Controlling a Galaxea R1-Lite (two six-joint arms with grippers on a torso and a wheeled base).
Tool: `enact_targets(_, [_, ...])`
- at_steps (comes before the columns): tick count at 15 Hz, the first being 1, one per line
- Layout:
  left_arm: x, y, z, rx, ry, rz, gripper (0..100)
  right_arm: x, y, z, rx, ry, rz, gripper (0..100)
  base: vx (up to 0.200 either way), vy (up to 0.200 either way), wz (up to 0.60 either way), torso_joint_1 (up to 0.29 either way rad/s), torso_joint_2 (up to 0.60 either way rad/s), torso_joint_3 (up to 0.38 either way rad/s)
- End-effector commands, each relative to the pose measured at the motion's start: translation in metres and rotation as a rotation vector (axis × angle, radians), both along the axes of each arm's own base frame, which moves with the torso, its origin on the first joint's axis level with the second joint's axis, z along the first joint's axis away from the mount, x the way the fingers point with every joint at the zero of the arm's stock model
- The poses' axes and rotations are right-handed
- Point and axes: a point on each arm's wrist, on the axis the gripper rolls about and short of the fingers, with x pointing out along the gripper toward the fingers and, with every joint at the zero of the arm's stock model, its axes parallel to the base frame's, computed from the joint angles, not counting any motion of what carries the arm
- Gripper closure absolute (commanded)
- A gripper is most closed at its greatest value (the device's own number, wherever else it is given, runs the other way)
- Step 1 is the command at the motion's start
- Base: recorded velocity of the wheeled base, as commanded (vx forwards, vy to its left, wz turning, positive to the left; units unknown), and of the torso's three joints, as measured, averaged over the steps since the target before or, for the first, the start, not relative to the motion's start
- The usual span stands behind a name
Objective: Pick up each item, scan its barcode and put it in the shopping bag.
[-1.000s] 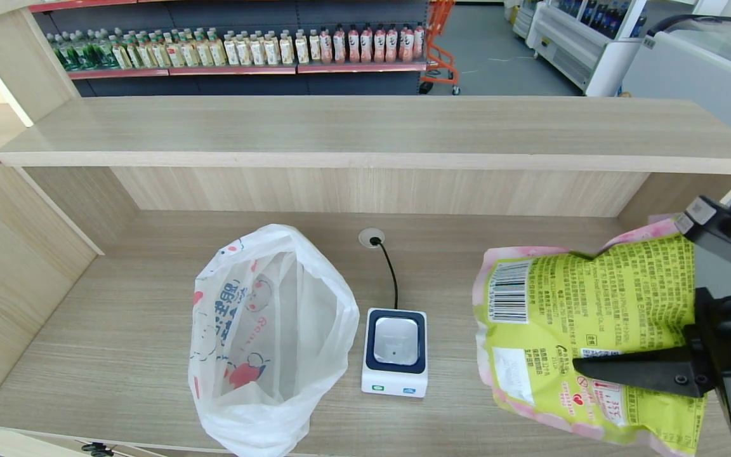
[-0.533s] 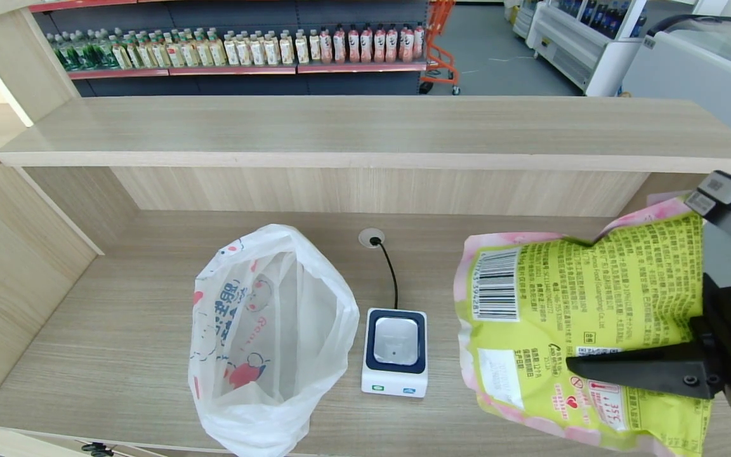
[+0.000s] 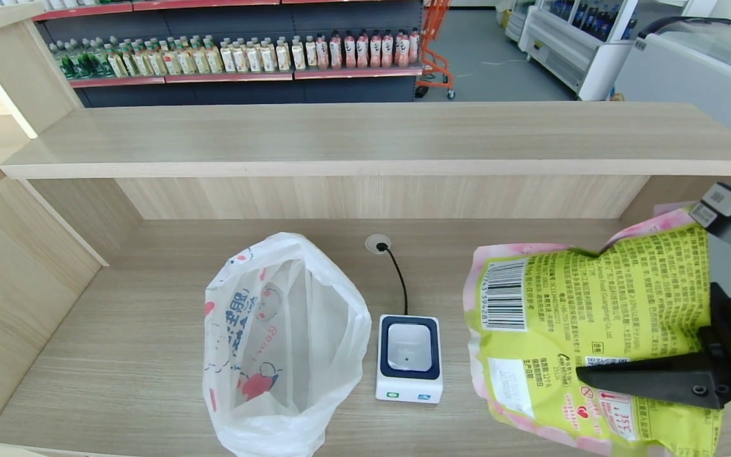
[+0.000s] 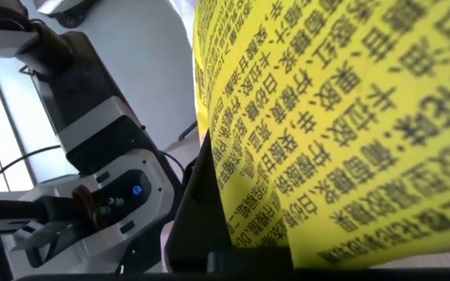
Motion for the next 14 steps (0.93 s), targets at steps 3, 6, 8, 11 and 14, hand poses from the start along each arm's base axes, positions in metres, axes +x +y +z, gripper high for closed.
enact_targets(3, [0.000, 0.000, 0.000, 0.000, 0.001, -0.001, 0, 0.001, 0.001, 0.000, 0.023, 0.044, -0.026, 100, 0.000, 0.200, 0.00, -0.012, 0.00, 0.009])
enact_targets(6, [0.000, 0.000, 0.000, -0.001, 0.002, -0.001, 0, 0.006, 0.002, -0.003, 0.015, 0.065, -0.068, 100, 0.000, 0.067, 0.00, 0.004, 0.00, 0.001])
enact_targets(8, [0.000, 0.000, 0.000, -0.003, 0.002, -0.001, 0, 0.015, 0.007, -0.004, 0.014, 0.071, -0.081, 100, 0.000, 0.000, 0.00, 0.000, 0.00, 0.000])
enact_targets(11, [0.000, 0.000, 0.000, -0.003, 0.002, -0.001, 0, 0.042, 0.016, -0.005, 0.042, 0.151, -0.161, 100, 0.000, 0.000, 0.00, 0.000, 0.00, 0.000])
enact_targets(14, [0.000, 0.000, 0.000, -0.003, 0.002, -0.001, 0, 0.080, 0.037, 0.004, 0.090, 0.221, -0.213, 100, 0.000, 0.000, 0.00, 0.000, 0.00, 0.000])
